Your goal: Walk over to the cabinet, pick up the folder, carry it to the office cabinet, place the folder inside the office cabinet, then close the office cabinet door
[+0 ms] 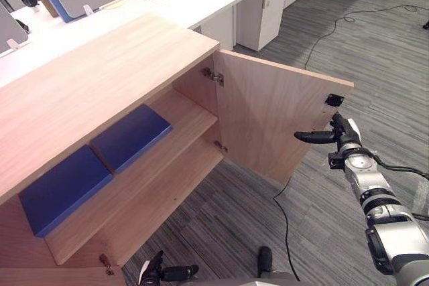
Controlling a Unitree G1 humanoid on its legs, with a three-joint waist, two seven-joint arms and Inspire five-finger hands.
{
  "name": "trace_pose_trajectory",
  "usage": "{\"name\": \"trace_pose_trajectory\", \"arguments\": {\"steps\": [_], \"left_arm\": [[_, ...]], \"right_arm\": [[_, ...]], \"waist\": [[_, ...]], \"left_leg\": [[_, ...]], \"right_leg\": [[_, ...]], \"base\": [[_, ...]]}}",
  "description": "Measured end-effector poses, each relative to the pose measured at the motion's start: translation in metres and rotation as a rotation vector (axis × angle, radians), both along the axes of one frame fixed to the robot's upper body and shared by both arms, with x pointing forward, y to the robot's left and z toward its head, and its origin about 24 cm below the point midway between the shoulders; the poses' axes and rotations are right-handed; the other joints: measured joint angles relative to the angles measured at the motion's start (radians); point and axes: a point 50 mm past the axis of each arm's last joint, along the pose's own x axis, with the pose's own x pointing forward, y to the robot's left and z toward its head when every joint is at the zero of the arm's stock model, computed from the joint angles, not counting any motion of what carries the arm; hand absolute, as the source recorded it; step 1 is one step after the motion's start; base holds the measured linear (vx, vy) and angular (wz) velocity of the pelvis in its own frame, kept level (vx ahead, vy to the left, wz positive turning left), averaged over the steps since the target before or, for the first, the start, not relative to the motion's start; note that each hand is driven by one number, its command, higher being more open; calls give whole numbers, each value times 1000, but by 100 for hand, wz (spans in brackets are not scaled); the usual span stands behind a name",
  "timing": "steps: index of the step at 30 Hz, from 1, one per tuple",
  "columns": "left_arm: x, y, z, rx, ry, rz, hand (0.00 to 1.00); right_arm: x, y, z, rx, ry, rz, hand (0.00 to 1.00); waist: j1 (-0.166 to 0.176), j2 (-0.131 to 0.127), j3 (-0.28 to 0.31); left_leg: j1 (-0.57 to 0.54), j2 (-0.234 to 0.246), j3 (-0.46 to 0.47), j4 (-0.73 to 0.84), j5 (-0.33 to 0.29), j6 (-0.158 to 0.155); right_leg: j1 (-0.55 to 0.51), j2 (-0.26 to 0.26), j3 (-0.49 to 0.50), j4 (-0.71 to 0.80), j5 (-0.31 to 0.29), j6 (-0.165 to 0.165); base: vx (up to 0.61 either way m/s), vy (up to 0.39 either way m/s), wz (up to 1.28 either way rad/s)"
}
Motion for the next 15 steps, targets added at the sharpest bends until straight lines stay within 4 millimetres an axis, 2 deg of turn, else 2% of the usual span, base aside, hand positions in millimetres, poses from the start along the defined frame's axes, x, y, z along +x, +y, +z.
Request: {"name": "trace_pose_trajectory", "arguments": {"steps": [4,11,15], "left_arm": [[-2,0,-1,-2,9,2,100],[0,0,0,-1,-17,0,100],[1,1,0,1,-20,2,100]], "right_arm": [[5,0,5,-6,12,14,100],[24,-1,42,9,-75,42,100],[27,4,47,-22,-82,69,100]], "waist": [[-6,-1,2],[-6,-2,24],[-7,-1,25]], "left_leg": [[-2,0,-11,0,0,0],[-11,3,-19,9,0,-1],[-15,12,-20,9,3,-9]], "right_leg": [[0,3,-1,-1,5,-3],[-8,1,6,-5,11,-3],[-19,13,11,-2,15,-11]], "base": [[-65,2,1],[-105,5,-3],[-4,-11,-6]]}}
